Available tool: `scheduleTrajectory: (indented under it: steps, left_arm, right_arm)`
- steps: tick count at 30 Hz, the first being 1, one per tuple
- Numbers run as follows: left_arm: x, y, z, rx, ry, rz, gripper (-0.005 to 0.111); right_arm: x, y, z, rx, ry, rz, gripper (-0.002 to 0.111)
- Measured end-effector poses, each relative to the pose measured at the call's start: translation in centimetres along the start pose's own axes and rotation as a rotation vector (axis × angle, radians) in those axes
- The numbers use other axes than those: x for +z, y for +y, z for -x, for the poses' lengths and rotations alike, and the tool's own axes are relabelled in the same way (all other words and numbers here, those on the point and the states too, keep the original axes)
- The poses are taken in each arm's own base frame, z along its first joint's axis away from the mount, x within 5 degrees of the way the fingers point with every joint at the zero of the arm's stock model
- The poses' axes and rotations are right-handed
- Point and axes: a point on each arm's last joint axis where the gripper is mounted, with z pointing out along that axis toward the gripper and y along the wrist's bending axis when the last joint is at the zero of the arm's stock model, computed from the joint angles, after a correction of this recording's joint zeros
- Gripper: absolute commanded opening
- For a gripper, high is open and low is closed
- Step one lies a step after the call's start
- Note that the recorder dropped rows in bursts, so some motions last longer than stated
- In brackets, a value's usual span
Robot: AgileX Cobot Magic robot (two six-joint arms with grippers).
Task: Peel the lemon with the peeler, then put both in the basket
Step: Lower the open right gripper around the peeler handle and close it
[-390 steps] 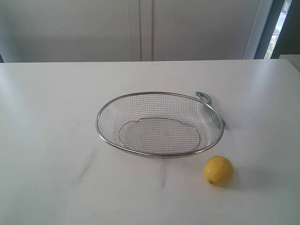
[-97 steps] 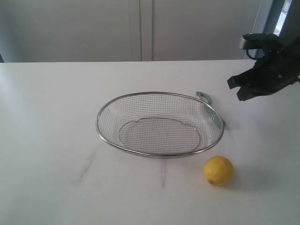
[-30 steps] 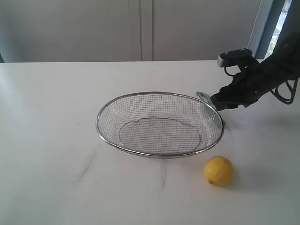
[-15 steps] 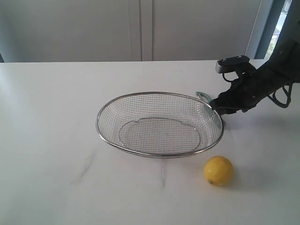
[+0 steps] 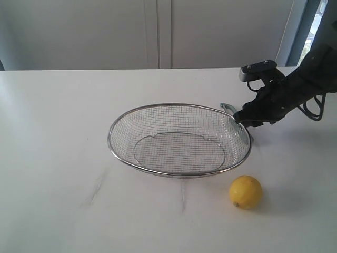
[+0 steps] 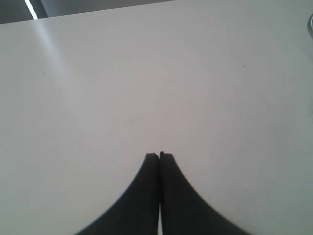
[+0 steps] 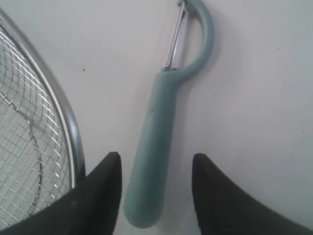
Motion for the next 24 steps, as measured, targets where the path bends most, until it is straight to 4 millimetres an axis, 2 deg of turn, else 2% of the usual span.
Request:
scheduleTrajectory:
  steps: [13, 24]
  left_arm:
    - [0.0, 0.0, 0.0, 0.000, 0.000, 0.000, 0.000]
    - [0.0, 0.0, 0.0, 0.000, 0.000, 0.000, 0.000]
  right_arm:
    - [1.4, -0.1, -0.2, -0.009, -0.002, -0.021, 0.044]
    - [1.3, -0.2, -0.1, -0.009, -0.013, -0.032, 0.044]
